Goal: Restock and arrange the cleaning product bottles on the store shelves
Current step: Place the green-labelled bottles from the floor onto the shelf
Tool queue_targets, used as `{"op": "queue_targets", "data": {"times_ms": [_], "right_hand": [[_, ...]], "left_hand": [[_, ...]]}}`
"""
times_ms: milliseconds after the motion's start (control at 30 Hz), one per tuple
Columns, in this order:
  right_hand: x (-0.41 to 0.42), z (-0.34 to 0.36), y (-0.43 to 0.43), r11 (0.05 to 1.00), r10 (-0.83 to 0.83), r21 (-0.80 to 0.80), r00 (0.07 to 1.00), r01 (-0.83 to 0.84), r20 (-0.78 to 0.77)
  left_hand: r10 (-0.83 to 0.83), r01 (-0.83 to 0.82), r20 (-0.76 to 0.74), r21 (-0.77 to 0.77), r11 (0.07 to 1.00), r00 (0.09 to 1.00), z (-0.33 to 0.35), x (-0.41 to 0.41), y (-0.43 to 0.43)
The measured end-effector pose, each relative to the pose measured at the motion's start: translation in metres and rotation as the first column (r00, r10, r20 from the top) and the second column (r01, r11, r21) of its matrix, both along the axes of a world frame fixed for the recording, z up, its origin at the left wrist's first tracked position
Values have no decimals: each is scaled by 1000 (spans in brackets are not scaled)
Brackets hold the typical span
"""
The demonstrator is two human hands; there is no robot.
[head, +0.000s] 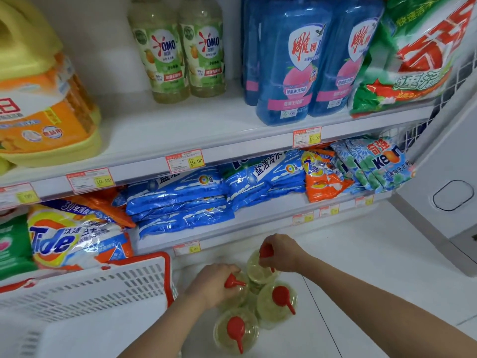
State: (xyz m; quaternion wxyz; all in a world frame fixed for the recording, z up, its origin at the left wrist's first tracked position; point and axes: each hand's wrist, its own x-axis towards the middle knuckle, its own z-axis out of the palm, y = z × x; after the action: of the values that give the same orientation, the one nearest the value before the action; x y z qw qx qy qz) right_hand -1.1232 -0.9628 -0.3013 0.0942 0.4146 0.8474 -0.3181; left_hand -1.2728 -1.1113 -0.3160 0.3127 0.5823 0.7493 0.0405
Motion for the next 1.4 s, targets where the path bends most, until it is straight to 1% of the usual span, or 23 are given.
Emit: {"op": "queue_targets", "data": {"times_ms": [167, 267, 333, 367, 400, 433, 467, 500, 533, 567, 600, 633, 667, 733, 800, 833, 900, 1000, 1067, 1133, 1200, 1300, 1400], "right_hand": [[-3, -9, 0, 1000, 0, -13, 1000, 1, 17], [-4, -9, 1, 998, 4, -63, 998, -1, 59], [-5, 2, 2, 995, 78, -79, 989, -68, 127], [-8, 12, 4, 990, 141, -47, 974, -134, 179], [-12, 26, 6, 981, 190, 2, 958, -195, 213], [-18, 44, 8, 970, 223, 59, 957, -237, 185], [-27, 66, 10, 962, 243, 107, 966, -252, 89], [-37, 91, 11, 963, 249, 127, 966, -239, -68], [-48, 115, 12, 968, 242, 127, 940, -217, -239], [-61, 137, 16, 973, 226, 126, 895, -191, -384], [-76, 157, 20, 979, 205, 122, 841, -166, -501], [-91, 175, 25, 984, 177, 112, 786, -137, -592], [-107, 189, 31, 989, 147, 94, 730, -113, -667], [-141, 206, 49, 998, 66, 51, 646, -42, -761], [-171, 214, 71, 998, -27, 9, 621, 55, -783], [-184, 214, 84, 995, -66, -2, 618, 103, -784], [-205, 214, 106, 984, -140, -41, 603, 175, -786], [-233, 217, 136, 960, -216, -59, 589, 274, -779], [-251, 224, 151, 930, -316, -142, 544, 339, -777], [-266, 225, 158, 911, -370, -192, 521, 364, -769], [-275, 218, 169, 895, -388, -180, 515, 408, -764], [-274, 217, 174, 866, -405, -111, 554, 487, -728], [-272, 214, 181, 854, -428, -131, 537, 503, -727]], "left_hand": [[5, -5, 22, -8, 1000, 1000, -5, -4, 0], [-48, 50, 23, -70, 996, 999, 1, -5, 2], [-89, 91, 28, -88, 992, 996, 19, -12, 3], [-93, 94, 21, -39, 995, 995, 31, -18, 4], [-79, 78, 4, 73, 994, 997, 45, -27, 5], [-42, 46, -22, 237, 970, 999, 60, -38, 5], [18, 11, -64, 418, 909, 998, 76, -49, 6], [85, -2, -111, 593, 805, 990, 94, -62, 8], [152, 11, -156, 732, 681, 976, 112, -74, 11], [212, 39, -197, 815, 578, 957, 131, -86, 16], [268, 67, -239, 850, 522, 933, 147, -100, 21], [311, 83, -276, 853, 515, 909, 160, -115, 27], [343, 72, -306, 830, 554, 888, 169, -130, 32], [359, 19, -363, 725, 689, 860, 175, -152, 40], [340, -13, -435, 600, 800, 834, 172, -164, 45], [332, -10, -475, 562, 827, 815, 170, -166, 47], [337, 9, -530, 545, 838, 778, 166, -170, 50], [362, 64, -569, 593, 803, 738, 161, -174, 52], [378, 96, -570, 632, 769, 729, 157, -177, 54], [377, 106, -569, 640, 761, 731, 157, -178, 55], [378, 104, -572, 637, 764, 728, 156, -179, 57], [378, 86, -565, 628, 774, 734, 155, -180, 58], [374, 71, -558, 619, 783, 741, 155, -180, 57]]}}
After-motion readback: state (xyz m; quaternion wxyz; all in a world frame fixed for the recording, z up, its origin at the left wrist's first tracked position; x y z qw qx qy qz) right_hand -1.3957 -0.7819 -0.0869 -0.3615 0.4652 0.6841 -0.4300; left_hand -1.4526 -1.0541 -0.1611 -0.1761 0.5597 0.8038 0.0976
